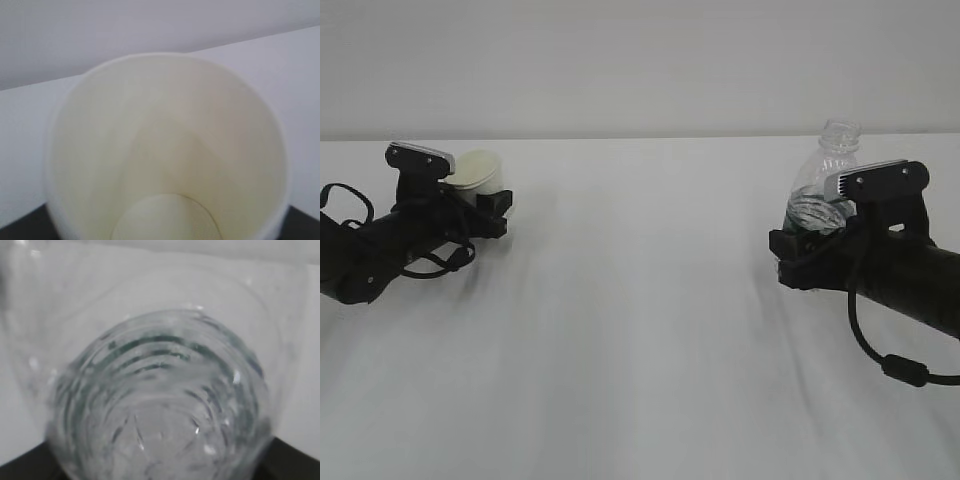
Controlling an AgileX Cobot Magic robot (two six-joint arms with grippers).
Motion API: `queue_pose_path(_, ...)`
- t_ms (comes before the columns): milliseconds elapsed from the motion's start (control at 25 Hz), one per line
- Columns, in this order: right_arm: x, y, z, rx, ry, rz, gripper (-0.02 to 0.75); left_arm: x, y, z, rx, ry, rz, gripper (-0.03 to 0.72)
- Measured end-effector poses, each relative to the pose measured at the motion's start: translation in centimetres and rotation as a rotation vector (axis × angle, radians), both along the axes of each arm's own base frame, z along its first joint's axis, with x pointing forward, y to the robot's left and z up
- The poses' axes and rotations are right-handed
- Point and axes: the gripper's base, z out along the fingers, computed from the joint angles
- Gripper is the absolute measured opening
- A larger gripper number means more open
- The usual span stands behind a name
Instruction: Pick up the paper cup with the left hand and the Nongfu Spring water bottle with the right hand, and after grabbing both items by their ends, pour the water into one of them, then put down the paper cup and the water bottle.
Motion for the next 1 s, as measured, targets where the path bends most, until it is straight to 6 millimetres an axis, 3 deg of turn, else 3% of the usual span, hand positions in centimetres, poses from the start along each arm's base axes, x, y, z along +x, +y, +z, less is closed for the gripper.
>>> queue_pose_path(360,0.0,0.0,0.0,0.0,0.0,0.0,0.451,0.0,-0.3,3.6,0.037,0.05,-0.067,0.459)
queue_pose_path(720,0.0,0.0,0.0,0.0,0.0,0.001,0.451,-2.8,-1.1,2.3,-0.017,0.104,-0.185,0.456)
queue_pose_path(1000,-0.1,0.1,0.0,-0.016,-0.004,0.028,0.451,-5.0,-2.4,3.1,-0.034,0.095,-0.37,0.452)
